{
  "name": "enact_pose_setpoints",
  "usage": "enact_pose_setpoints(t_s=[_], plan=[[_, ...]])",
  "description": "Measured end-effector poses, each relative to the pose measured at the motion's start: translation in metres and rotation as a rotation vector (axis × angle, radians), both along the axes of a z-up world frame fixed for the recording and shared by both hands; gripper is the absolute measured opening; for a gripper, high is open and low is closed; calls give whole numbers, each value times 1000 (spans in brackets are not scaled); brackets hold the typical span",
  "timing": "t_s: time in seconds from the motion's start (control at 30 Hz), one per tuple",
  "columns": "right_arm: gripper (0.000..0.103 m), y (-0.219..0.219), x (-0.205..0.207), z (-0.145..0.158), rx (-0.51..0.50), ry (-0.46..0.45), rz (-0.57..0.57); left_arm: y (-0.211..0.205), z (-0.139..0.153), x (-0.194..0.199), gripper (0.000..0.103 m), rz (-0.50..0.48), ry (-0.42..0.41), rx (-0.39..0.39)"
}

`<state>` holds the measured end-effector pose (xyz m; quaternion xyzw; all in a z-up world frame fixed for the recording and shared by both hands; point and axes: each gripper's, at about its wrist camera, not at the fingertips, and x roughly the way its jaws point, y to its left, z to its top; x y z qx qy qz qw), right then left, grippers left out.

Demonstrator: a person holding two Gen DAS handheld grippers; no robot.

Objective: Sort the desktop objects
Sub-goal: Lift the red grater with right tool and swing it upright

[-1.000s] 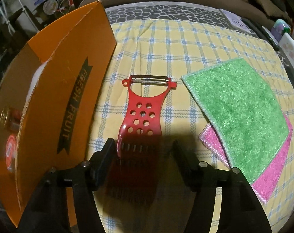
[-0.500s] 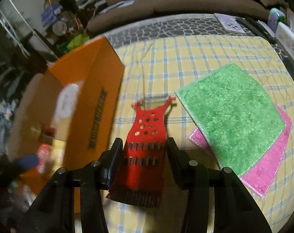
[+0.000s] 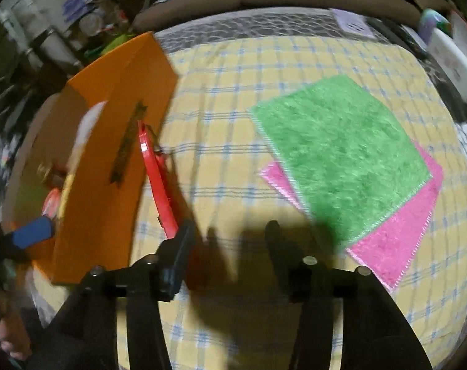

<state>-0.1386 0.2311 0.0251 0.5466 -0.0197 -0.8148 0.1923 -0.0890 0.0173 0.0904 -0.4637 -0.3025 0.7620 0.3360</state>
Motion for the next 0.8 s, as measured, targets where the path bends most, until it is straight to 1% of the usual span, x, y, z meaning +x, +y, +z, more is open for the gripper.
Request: enact_pose_setpoints(t_s=[0.1,0.17,0.23,0.33,0.47,0.53,0.6,0.67,0.77,0.8], plan=[[51,-2,1,-5,-55,-34,14,2,-4,-1,97,3,-10,-5],[51,0,-1,-10,-85,-59,-1,5,-3,0,97,0,-5,-14],[51,5,-2,-10,-131,-72,-22,4,-3,1,97,-1,-6,-5],[53,12,-2,-4,-185,-68,-32,2,-4,0,97,0,-12,10],[53,9,-1,0,-244,-65,-13,0,-1,3,97,2,-8,19],[53,5,0,4,-254,-53,7,0,2,4,97,-2,2,19],[53,-5,5,11,-229,-24,51,1,7,5,97,-4,14,13],[53,-17,11,13,-164,1,94,1,10,6,97,2,25,7],[52,-31,22,7,-79,30,155,4,11,6,96,14,22,10],[49,-35,25,4,-51,32,169,6,11,7,94,12,17,16]])
